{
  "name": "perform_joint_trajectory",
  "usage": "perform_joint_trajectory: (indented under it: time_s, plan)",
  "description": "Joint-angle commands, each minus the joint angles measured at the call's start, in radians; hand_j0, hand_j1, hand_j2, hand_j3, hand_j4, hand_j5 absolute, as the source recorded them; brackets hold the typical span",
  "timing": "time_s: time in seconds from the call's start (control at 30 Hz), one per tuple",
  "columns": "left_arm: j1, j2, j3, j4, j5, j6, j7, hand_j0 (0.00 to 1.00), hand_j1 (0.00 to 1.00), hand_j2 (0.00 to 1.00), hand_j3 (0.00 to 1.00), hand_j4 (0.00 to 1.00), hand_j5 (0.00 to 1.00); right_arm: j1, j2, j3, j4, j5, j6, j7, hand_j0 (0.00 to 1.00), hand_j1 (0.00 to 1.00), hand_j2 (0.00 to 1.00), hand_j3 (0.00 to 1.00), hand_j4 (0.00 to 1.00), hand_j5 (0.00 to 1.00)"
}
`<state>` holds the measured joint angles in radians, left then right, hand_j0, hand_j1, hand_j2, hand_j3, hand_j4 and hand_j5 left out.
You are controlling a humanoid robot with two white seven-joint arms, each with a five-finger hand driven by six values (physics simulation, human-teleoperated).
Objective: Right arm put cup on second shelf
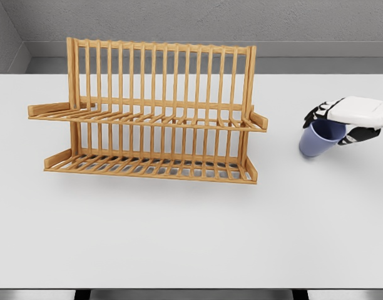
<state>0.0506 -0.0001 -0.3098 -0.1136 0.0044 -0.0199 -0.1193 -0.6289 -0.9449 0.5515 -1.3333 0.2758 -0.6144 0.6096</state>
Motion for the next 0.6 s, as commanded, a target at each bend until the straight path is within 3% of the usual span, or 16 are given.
perform_joint_trajectory:
  time_s: [0.0,0.27,0.5,0.57]
  plan:
    - [0.0,0.0,0.0,0.0,0.0,0.0,0.0,1.0,1.0,1.0,1.0,1.0,1.0,0.0,-0.002,-0.004,0.0,-0.01,0.004,0.001,0.65,0.65,0.65,0.65,0.65,0.65]
    - [0.0,0.0,0.0,0.0,0.0,0.0,0.001,1.0,1.0,1.0,1.0,1.0,1.0,-0.008,-0.002,-0.097,-0.006,-0.013,0.004,0.001,0.65,0.65,0.65,0.65,0.65,0.65]
    - [0.0,0.0,0.0,0.0,0.0,0.0,0.0,1.0,1.0,1.0,1.0,1.0,1.0,-0.029,-0.002,-0.102,-0.037,-0.015,0.004,0.001,0.65,0.65,0.65,0.65,0.65,0.65]
    - [0.0,0.0,0.0,0.0,0.0,0.0,0.0,1.0,1.0,1.0,1.0,1.0,1.0,-0.025,-0.003,-0.147,-0.049,-0.015,0.004,0.001,0.65,0.65,0.65,0.65,0.65,0.65]
